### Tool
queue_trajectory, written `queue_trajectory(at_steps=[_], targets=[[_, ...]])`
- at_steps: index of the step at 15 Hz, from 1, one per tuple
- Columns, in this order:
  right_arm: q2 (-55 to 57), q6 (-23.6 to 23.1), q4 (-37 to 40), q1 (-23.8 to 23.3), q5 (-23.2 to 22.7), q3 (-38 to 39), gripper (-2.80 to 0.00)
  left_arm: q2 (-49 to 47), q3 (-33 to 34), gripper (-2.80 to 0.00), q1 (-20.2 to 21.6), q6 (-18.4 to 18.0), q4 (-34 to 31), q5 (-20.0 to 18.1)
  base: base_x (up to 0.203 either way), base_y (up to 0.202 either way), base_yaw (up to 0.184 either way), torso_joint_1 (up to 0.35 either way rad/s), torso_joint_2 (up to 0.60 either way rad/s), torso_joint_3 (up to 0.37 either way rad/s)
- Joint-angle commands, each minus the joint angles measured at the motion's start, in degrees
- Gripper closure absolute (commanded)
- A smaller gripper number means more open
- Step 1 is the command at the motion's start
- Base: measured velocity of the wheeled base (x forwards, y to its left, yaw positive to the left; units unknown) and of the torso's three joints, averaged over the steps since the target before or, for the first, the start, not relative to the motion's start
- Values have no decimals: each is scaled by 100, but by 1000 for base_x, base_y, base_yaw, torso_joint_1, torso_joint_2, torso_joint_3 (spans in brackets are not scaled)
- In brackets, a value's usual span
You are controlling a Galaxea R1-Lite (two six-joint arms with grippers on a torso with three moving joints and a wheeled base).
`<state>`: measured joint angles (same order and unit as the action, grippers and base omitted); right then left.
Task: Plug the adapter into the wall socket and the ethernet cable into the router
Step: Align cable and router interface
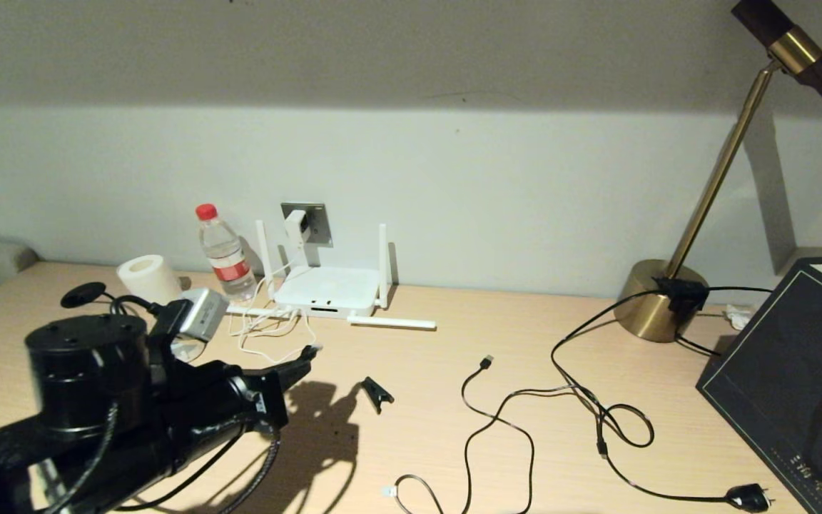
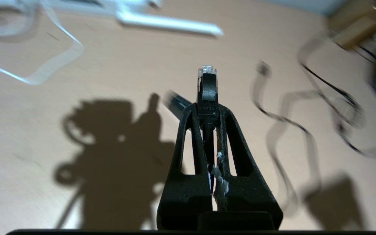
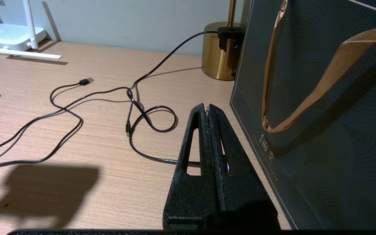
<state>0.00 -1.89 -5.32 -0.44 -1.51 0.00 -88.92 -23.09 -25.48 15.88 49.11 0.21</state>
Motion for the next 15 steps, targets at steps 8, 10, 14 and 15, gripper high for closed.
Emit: queue_trajectory(at_steps=[8, 10, 14, 15], targets=[[9, -4, -5, 0, 2, 202, 0, -2010, -533, 0, 313, -305, 1721, 848, 0, 0, 0, 0, 0, 0], [9, 4, -5, 0, 2, 194, 0, -2310, -707, 0, 512, -305, 1709, 817, 0, 0, 0, 0, 0, 0], [9, 4, -5, 0, 2, 202, 0, -2782, -1030, 0, 887, -599, 1683, 615, 0, 0, 0, 0, 0, 0], [9, 4, -5, 0, 2, 202, 0, -2847, -1068, 0, 1003, -734, 1676, 571, 0, 0, 0, 0, 0, 0]])
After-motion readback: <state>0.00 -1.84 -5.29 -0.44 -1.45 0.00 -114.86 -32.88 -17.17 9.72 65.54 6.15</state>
